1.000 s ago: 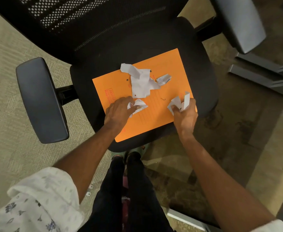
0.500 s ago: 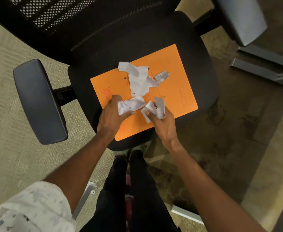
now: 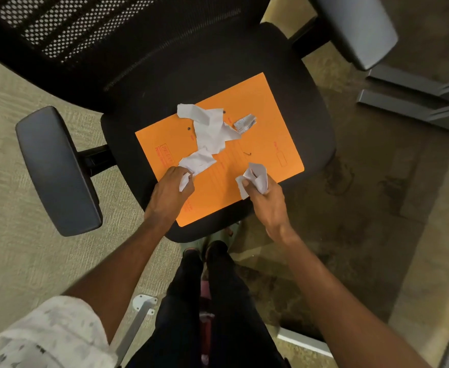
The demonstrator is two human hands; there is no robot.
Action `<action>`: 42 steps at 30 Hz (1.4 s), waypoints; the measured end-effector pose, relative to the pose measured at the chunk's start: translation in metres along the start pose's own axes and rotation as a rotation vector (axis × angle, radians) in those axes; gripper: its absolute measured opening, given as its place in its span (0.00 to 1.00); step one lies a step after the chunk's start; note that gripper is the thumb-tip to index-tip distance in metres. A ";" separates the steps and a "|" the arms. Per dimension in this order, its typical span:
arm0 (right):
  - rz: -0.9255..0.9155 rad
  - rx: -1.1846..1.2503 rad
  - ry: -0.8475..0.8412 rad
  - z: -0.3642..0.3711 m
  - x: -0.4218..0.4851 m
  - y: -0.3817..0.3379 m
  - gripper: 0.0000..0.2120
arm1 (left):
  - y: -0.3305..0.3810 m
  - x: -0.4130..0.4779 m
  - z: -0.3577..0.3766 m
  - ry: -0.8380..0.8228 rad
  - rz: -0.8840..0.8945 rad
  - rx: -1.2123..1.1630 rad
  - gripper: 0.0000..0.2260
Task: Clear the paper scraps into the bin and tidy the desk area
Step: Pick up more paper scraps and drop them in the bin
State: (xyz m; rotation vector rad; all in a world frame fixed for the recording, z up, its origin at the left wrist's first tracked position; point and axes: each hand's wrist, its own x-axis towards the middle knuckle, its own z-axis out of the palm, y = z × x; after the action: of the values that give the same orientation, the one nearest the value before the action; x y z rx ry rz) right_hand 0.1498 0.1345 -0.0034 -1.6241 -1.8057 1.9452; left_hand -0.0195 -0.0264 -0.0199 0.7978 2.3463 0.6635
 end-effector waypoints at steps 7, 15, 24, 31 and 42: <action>0.022 0.008 0.043 -0.005 -0.022 0.002 0.11 | 0.023 -0.029 -0.023 0.249 -0.160 -0.248 0.12; -0.053 0.028 0.145 -0.016 -0.060 -0.021 0.17 | 0.077 -0.034 -0.054 0.297 -0.330 -0.604 0.04; -0.168 0.055 0.401 -0.023 -0.130 -0.067 0.12 | 0.163 -0.024 -0.062 -0.042 -0.176 -0.507 0.10; -0.161 0.102 0.722 -0.018 -0.200 -0.070 0.18 | 0.210 -0.043 -0.087 -0.227 0.067 -0.385 0.30; 0.114 0.275 1.249 0.003 -0.351 0.006 0.16 | 0.254 -0.172 -0.049 -0.695 0.415 0.001 0.24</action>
State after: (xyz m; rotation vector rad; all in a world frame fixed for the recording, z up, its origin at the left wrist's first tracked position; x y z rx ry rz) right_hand 0.3108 -0.0889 0.2140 -2.0679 -0.8875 0.6929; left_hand 0.1595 0.0240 0.2292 1.2900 1.5671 0.4435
